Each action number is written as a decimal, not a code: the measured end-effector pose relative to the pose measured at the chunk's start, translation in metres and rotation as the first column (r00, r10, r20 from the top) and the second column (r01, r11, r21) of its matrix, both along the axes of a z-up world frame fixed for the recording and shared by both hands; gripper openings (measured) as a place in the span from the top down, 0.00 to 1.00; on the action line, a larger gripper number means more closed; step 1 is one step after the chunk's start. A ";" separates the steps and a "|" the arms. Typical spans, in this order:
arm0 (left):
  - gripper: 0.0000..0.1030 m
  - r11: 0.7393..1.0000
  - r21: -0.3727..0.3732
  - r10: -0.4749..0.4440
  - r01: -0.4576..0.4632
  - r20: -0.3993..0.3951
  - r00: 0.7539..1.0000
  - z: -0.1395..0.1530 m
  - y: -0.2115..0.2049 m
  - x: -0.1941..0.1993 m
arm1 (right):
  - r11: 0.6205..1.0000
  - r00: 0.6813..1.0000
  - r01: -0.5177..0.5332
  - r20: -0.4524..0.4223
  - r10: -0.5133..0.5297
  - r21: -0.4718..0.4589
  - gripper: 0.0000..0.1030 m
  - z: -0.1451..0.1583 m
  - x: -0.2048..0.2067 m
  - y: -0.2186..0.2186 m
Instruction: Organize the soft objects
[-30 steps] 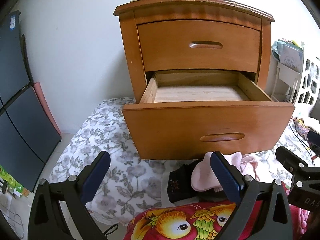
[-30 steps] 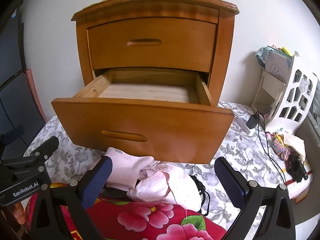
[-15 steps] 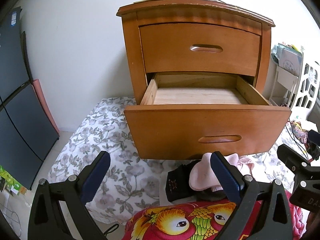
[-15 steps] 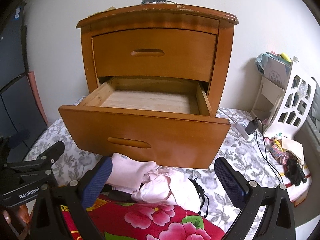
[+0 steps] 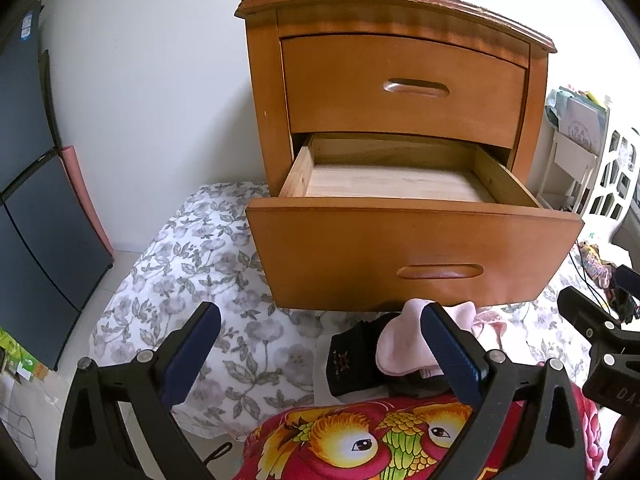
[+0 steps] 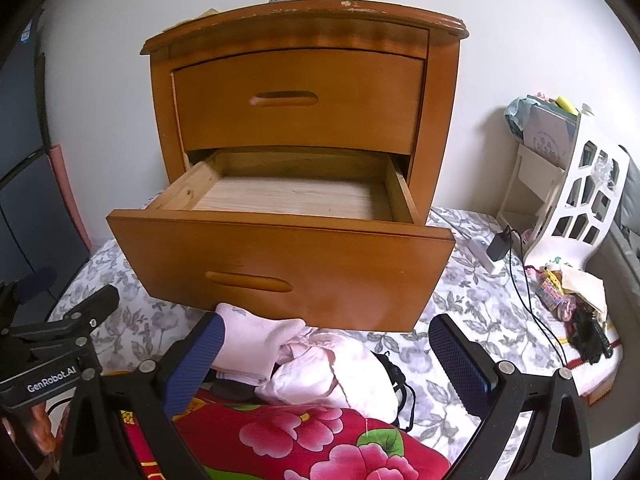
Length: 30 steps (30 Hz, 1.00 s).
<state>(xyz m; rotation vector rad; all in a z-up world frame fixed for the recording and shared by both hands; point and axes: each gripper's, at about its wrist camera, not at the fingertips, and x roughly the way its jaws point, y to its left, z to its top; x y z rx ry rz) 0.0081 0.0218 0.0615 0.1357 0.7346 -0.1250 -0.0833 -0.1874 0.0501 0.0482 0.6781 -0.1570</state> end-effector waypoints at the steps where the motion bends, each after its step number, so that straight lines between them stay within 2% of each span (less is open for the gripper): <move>1: 0.03 1.000 0.001 0.001 -0.001 -0.002 1.000 0.000 0.000 0.000 | 1.000 1.000 0.001 0.000 -0.001 0.000 0.00 0.000 0.000 0.000; 30: 0.03 1.000 -0.011 -0.005 0.005 -0.024 1.000 -0.002 0.002 0.002 | 1.000 1.000 0.009 -0.011 -0.009 0.007 0.00 -0.003 0.001 -0.002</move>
